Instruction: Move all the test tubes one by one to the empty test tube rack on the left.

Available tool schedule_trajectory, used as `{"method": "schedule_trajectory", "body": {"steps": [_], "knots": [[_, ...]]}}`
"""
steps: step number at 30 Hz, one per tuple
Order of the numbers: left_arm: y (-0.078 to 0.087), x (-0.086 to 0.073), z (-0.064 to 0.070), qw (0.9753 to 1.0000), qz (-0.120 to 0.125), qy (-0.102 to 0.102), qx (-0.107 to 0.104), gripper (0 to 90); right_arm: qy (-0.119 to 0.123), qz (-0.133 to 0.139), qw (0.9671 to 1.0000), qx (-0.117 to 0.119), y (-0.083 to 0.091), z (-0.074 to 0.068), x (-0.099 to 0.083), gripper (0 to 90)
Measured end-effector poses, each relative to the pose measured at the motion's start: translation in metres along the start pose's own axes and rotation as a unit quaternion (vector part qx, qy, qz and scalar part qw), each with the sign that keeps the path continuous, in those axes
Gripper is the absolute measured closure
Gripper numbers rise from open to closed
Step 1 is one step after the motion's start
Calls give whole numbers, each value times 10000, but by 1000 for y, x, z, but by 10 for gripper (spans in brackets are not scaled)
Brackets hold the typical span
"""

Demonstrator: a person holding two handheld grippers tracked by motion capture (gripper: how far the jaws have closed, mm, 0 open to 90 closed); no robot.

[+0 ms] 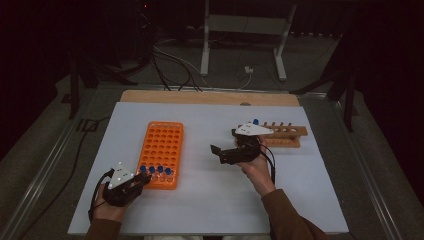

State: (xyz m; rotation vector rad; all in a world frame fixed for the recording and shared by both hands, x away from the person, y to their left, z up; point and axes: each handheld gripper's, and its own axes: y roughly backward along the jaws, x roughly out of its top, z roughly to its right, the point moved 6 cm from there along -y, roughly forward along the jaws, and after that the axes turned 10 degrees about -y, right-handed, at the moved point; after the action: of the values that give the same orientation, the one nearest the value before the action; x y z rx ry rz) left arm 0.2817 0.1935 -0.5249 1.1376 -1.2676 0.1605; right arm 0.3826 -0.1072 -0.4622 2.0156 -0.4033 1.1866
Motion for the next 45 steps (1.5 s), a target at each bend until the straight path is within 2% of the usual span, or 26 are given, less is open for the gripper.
{"method": "schedule_trajectory", "body": {"steps": [7, 14, 18, 20, 26, 33, 38, 40, 45], "knots": [[1, 0, 0, 10000, 24, 69, -39, 770, -42, -7, 9999, -100, 1, 7, -2, 4], [6, 0, 1, 9997, 144, 121, -127, 666, -71, -27, 9997, -231, 5, 18, -3, 4], [13, 3, -1, 9991, 332, 237, -146, 589, -13, -37, 9994, -337, 7, 24, -2, 4], [15, 3, -2, 9983, 418, 364, -185, 539, -13, -38, 9992, -394, 9, 28, -2, 3], [19, 3, -7, 9961, 581, 587, -295, 470, -29, -32, 9984, -561, 13, 41, -1, 4], [22, 4, -12, 9961, 602, 645, 49, 251, -82, 22, 9970, -770, 20, 57, 1, 4], [24, 6, -15, 9950, 672, 710, 194, 140, -152, 64, 9959, -891, 25, 68, 3, 4], [24, 6, -16, 9950, 646, 711, 268, 38, -187, 63, 9955, -928, 26, 72, 3, 3], [26, 7, -17, 9943, 721, 720, 327, 6, -276, 88, 9939, -1066, 27, 83, 4, 3]]}}
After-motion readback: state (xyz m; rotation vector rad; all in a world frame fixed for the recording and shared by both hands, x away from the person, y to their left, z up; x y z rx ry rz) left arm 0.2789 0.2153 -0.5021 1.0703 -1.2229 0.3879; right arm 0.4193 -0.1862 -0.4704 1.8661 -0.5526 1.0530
